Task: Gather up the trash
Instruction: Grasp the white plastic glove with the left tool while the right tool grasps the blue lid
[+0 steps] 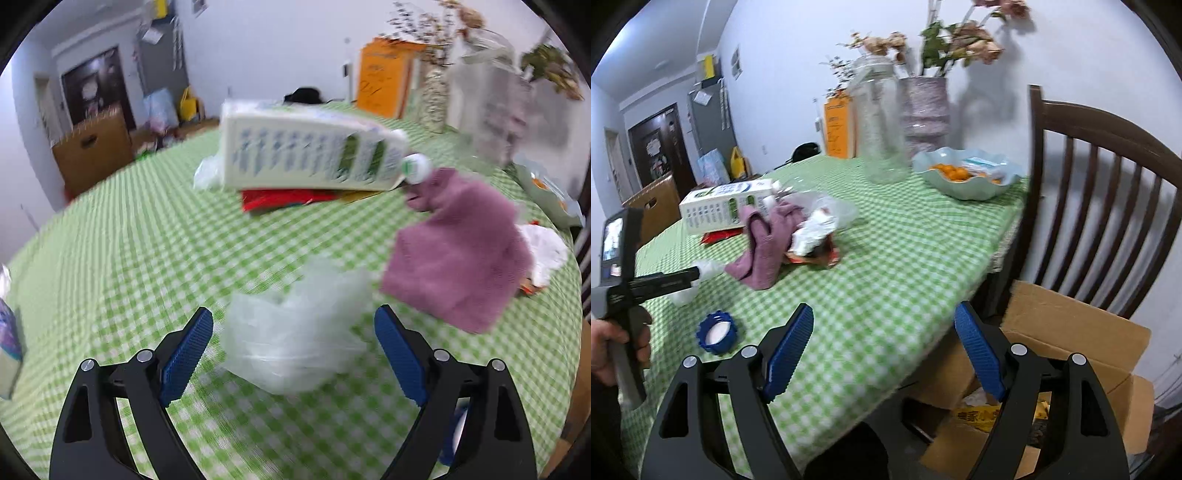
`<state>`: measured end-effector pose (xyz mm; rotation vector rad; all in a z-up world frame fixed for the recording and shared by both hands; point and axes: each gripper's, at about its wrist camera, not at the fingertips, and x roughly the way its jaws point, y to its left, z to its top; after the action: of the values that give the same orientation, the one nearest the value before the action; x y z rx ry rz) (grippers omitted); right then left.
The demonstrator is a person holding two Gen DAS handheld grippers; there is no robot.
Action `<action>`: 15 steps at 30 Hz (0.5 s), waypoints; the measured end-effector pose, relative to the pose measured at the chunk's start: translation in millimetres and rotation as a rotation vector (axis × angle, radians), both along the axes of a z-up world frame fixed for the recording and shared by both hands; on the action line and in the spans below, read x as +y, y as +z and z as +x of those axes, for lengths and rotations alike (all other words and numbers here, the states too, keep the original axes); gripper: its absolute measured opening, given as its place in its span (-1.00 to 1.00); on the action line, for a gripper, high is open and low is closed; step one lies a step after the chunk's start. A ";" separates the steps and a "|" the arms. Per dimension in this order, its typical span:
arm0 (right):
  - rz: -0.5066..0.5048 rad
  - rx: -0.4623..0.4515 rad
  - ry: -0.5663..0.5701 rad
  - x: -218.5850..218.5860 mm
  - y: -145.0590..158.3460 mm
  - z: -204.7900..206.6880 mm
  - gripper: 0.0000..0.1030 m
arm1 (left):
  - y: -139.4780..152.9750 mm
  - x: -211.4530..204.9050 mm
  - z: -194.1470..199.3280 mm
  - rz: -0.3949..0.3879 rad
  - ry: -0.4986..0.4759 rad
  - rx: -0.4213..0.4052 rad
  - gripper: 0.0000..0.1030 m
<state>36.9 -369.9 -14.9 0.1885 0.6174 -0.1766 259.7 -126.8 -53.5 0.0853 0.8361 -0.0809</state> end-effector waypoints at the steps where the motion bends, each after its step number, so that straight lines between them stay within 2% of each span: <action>1: -0.001 0.004 0.020 6.5 -0.5 3.0 0.48 | -3.6 5.9 4.6 -0.033 -0.002 0.026 0.67; 3: -0.024 0.024 0.095 32.6 -3.5 14.6 0.47 | -7.2 12.6 9.0 -0.088 -0.019 0.054 0.67; 5: -0.041 0.041 0.162 55.5 -8.0 23.9 0.47 | -13.7 16.5 10.7 -0.110 -0.038 0.078 0.67; 7: -0.037 0.059 0.237 79.5 -13.9 34.4 0.47 | -16.7 17.2 10.7 -0.096 -0.025 0.071 0.43; 9: -0.023 0.084 0.291 99.5 -22.1 45.8 0.47 | -16.0 19.8 11.4 -0.102 -0.020 0.069 -0.04; 12: 0.000 0.122 0.358 127.6 -34.5 62.2 0.48 | -12.6 34.3 14.0 -0.160 -0.028 0.097 -0.50; 15: -0.027 0.182 0.365 147.5 -48.4 78.1 0.47 | 0.1 59.1 15.7 -0.257 0.004 0.067 -0.62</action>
<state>115.0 -222.4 -63.3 0.0309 0.8185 0.1518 275.4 -67.7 -53.3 -0.1620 0.8865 -0.1874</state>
